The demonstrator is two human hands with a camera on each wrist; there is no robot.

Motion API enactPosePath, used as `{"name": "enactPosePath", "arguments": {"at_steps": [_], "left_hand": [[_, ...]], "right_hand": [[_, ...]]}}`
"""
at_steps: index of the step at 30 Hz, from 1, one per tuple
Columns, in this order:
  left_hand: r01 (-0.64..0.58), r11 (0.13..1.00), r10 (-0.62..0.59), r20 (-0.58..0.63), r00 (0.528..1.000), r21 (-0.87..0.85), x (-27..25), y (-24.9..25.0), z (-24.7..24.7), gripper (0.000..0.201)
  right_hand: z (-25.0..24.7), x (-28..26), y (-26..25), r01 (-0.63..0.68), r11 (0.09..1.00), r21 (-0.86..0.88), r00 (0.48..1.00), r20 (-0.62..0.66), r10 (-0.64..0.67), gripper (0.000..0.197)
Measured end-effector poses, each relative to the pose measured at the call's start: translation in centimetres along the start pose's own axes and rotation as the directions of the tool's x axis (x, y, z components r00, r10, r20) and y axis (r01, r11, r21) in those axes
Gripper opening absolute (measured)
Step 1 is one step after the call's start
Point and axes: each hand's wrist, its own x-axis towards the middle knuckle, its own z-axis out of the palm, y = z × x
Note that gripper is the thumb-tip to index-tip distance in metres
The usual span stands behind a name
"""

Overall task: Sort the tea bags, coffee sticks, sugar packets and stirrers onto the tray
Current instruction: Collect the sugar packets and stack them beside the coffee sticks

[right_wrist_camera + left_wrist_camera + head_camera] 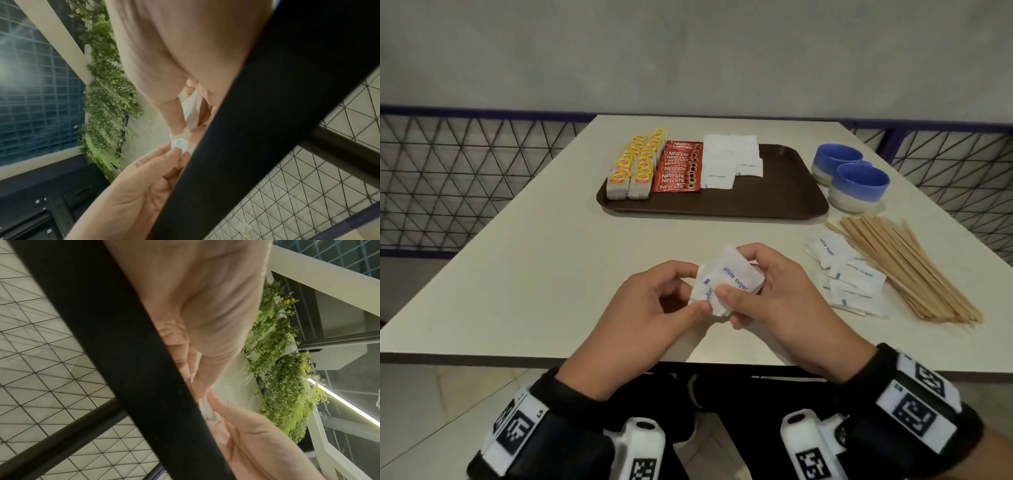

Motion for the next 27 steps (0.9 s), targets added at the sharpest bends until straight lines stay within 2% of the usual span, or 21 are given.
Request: {"name": "enactPosePath", "arguments": {"at_steps": [2, 5, 8, 13, 20, 22, 24, 25, 27], "left_hand": [[0.0, 0.999, 0.0, -0.007, 1.0, -0.05, 0.09, -0.06, -0.13, 0.026], [0.003, 0.995, -0.005, -0.018, 1.0, -0.101, 0.17, -0.23, -0.36, 0.024], [-0.001, 0.992, 0.0, -0.011, 1.0, -0.13, 0.21, -0.2, -0.31, 0.02], [-0.037, 0.99, 0.036, -0.01, 0.999, -0.14, 0.11, 0.02, -0.19, 0.007], [-0.102, 0.963, 0.072, -0.128, 0.989, -0.25, 0.19, -0.31, -0.51, 0.007], [-0.135, 0.961, 0.095, -0.169, 0.981, -0.24, 0.1, -0.35, -0.64, 0.012], [-0.169, 0.961, 0.123, -0.21, 0.97, -0.217, 0.04, -0.45, -0.78, 0.018], [-0.184, 0.962, 0.138, -0.224, 0.965, -0.201, 0.01, -0.51, -0.85, 0.018], [-0.208, 0.963, 0.164, -0.238, 0.957, -0.172, -0.12, -0.51, -0.9, 0.02]], "right_hand": [[0.21, 0.4, 0.17, -0.002, 0.997, 0.079, 1.0, -0.027, 0.004, 0.021], [0.18, 0.41, 0.28, 0.018, 0.994, 0.109, 0.998, -0.059, -0.011, 0.013], [0.08, 0.1, 0.26, 0.034, 0.989, 0.145, 0.999, -0.041, -0.029, 0.007], [0.21, -0.19, 0.36, 0.059, 0.991, 0.117, 0.998, -0.011, -0.058, 0.012], [-0.08, -0.02, 0.06, 0.014, 0.974, 0.228, 0.982, -0.186, 0.03, 0.011], [-0.23, -0.05, -0.04, 0.001, 0.961, 0.275, 0.985, -0.167, 0.047, 0.016], [-0.43, -0.19, -0.14, -0.004, 0.951, 0.31, 0.992, -0.119, 0.043, 0.012], [-0.53, -0.27, -0.19, -0.008, 0.95, 0.312, 0.996, -0.087, 0.037, 0.008], [-0.66, -0.48, -0.23, -0.013, 0.962, 0.274, 0.999, -0.026, 0.021, 0.016]]}}
